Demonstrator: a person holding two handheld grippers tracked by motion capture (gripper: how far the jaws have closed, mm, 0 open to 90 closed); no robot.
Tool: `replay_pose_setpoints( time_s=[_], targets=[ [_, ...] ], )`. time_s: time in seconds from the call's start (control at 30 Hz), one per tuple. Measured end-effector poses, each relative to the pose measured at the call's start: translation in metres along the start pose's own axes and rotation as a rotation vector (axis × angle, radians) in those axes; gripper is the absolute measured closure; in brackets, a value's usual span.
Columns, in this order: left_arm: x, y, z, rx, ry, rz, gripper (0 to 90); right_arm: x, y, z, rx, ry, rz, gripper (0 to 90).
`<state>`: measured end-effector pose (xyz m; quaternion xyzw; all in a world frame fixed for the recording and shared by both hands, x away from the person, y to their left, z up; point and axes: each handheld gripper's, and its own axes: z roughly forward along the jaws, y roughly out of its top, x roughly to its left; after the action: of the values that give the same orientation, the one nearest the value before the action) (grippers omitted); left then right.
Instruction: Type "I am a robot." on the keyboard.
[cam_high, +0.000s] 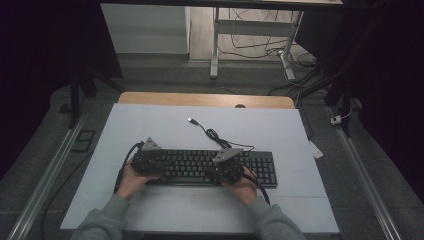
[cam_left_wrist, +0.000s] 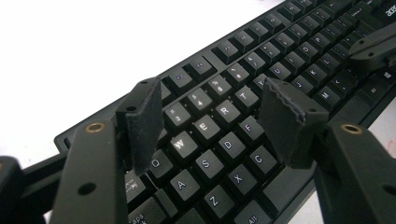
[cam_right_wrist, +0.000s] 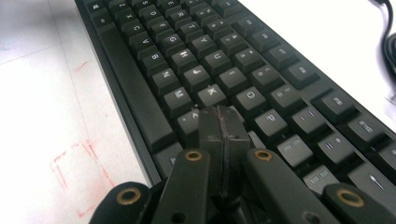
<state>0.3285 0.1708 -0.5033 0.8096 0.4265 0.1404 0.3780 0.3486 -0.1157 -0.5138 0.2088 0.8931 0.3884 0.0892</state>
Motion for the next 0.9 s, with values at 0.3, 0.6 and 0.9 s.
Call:
replay_pose_setpoints(
  time_s=[0.3,0.6,0.9],
  targets=[
    [0.000,0.000,0.000,0.000,0.000,0.001,39.5,0.001,0.001,0.001,0.006,-0.007,-0.003,89.6],
    [0.000,0.000,0.000,0.000,0.001,0.002,39.4,0.002,0.001,-0.002,-0.002,-0.027,-0.012,89.7],
    [0.001,0.000,-0.001,-0.003,0.002,0.002,39.4,-0.006,-0.001,-0.013,-0.044,-0.047,0.019,89.7]
  ],
)
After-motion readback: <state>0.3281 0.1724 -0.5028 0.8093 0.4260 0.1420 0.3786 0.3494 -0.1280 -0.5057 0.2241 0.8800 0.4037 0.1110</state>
